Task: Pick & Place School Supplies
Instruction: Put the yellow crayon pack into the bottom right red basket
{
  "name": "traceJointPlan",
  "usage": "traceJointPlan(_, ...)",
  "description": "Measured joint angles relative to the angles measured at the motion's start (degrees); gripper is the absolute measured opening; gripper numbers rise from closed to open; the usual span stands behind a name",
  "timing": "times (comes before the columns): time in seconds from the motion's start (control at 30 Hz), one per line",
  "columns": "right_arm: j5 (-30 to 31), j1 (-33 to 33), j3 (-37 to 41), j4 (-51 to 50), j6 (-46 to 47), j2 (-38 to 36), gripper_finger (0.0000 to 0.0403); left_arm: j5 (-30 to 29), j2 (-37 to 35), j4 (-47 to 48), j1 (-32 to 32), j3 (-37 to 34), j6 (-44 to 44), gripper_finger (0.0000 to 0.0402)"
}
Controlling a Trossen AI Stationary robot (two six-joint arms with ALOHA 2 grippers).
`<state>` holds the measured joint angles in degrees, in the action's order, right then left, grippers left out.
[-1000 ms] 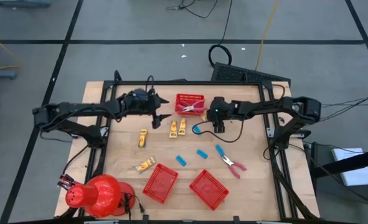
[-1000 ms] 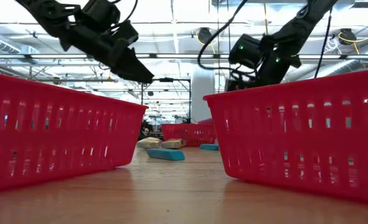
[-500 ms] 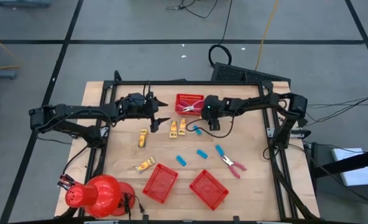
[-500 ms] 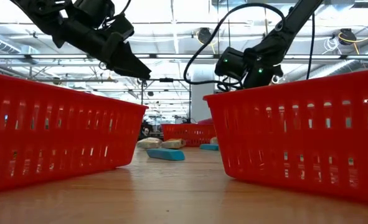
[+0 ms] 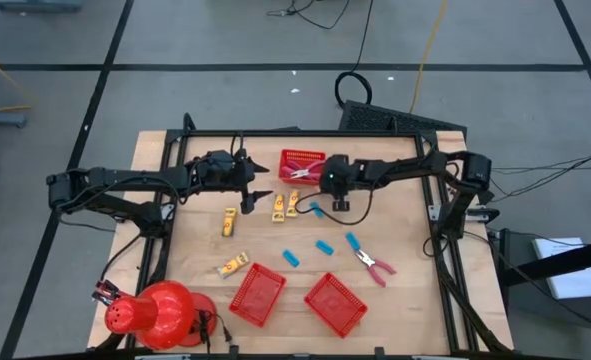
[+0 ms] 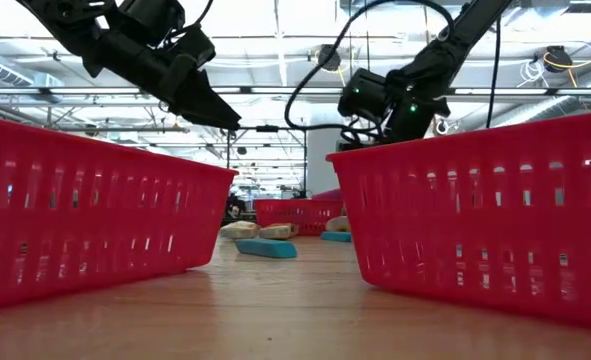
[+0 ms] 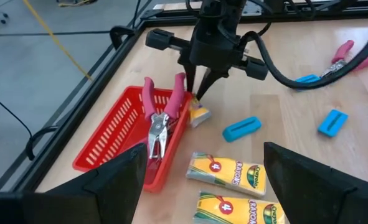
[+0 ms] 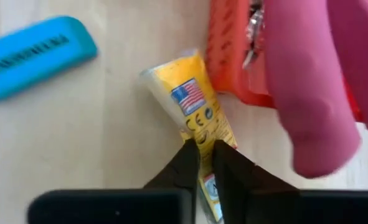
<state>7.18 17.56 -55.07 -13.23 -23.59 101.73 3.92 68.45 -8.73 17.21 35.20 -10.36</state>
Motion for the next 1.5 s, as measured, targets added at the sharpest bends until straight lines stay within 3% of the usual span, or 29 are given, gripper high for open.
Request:
traceJointPlan(0.2,-0.2,-3.7,0.1,-6.1,6.4,0.0,0.0017,0.0,0.0,0.0,-0.1,0.0,0.0,0.0324)
traceJointPlan(0.3,3.6,-7.1,0.8,-6.9,9.2,-0.5,0.0017,0.0,0.0,0.0,-0.1,0.0,0.0,0.0324)
traceJointPlan(0.53,7.6,-15.1,1.5,-9.1,14.6,-5.9,0.0017,0.0,0.0,0.1,-0.1,0.0,0.0,0.0324)
traceJointPlan(0.6,6.2,-17.4,1.7,-10.0,16.3,-8.2,0.0017,0.0,0.0,0.3,-0.1,0.0,0.0,0.0324)
traceJointPlan(0.93,11.6,-30.5,1.4,-8.1,24.3,-17.7,0.0016,0.0,0.0,1.2,-0.4,0.0,0.2,0.0324)
traceJointPlan(1.23,12.5,-43.0,1.4,-4.7,33.5,-18.1,0.0016,-0.6,0.0,1.2,-0.4,0.0,0.1,0.0324)
traceJointPlan(1.5,12.0,-50.2,-0.8,3.9,34.9,-18.4,0.0015,-1.0,0.0,1.2,-0.4,0.0,0.7,0.0324)
